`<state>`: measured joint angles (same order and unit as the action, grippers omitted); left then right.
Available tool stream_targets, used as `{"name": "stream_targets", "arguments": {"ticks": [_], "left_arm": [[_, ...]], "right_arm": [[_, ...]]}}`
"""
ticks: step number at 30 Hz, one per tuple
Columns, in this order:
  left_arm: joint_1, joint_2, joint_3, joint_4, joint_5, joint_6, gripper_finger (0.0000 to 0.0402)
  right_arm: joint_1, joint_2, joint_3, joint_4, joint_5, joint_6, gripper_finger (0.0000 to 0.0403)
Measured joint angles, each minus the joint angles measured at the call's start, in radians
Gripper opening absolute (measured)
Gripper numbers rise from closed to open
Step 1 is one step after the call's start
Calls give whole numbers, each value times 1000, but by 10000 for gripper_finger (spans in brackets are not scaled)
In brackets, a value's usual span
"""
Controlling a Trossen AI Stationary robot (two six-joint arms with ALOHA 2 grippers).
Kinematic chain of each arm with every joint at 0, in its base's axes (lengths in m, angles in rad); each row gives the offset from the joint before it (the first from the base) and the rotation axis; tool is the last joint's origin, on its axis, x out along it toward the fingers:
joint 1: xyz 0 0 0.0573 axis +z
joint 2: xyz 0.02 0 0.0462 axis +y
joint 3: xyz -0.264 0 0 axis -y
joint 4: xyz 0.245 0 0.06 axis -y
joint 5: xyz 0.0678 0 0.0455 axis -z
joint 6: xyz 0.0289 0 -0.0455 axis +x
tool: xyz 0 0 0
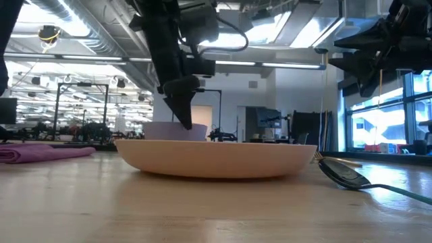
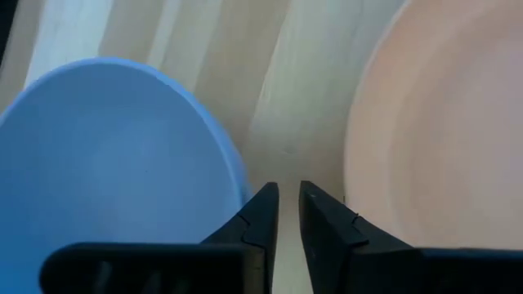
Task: Set table place
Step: Put the violet bowl on the orange plate
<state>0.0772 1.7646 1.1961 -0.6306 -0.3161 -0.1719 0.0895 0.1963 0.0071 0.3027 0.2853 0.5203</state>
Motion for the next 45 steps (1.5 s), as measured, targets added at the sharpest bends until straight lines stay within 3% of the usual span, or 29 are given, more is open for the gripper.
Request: {"name": "stream_targets", "arguments": {"ticks": [24, 33, 45], "left_arm": [[31, -13, 0, 27, 22, 16, 2], [54, 11, 0, 18, 74, -9, 4], [51, 10, 0, 52, 47, -5, 1]], "right_arm": [[0, 0, 0, 0, 0, 0, 182], [0, 0, 0, 0, 0, -1, 182], [0, 0, 0, 0, 0, -1, 182]]}}
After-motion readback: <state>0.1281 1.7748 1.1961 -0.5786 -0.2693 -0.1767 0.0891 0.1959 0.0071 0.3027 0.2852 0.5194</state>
